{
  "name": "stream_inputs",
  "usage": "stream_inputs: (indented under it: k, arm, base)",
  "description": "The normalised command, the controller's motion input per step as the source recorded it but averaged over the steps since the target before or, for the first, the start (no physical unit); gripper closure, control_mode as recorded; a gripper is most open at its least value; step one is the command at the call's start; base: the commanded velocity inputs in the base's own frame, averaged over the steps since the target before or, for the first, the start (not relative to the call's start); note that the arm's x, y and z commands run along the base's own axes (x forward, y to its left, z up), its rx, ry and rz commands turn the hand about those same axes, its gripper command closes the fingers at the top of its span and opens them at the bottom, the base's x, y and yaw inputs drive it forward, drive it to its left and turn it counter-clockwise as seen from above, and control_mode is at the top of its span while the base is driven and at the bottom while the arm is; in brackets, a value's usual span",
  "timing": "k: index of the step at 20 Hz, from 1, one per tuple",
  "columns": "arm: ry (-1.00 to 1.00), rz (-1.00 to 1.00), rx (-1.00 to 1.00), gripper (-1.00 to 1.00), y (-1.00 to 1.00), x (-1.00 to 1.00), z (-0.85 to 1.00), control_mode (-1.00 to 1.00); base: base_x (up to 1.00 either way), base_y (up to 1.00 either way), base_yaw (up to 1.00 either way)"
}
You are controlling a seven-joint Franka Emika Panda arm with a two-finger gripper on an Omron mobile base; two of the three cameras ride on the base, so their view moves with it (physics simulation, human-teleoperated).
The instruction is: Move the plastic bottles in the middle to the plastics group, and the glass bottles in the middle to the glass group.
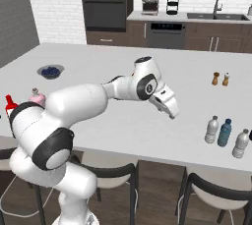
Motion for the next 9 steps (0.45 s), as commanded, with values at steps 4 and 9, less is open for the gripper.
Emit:
stream_inputs:
  k: [4,9]
  arm:
    - [0.0,0.73,0.0,-1.0,1.0,-0.11,-0.22,-1.0]
    - [0.0,0.72,0.0,-1.0,1.0,0.0,-0.06,-1.0]
  base:
    - [0.0,0.0,0.0]
    - [0.0,0.0,0.0]
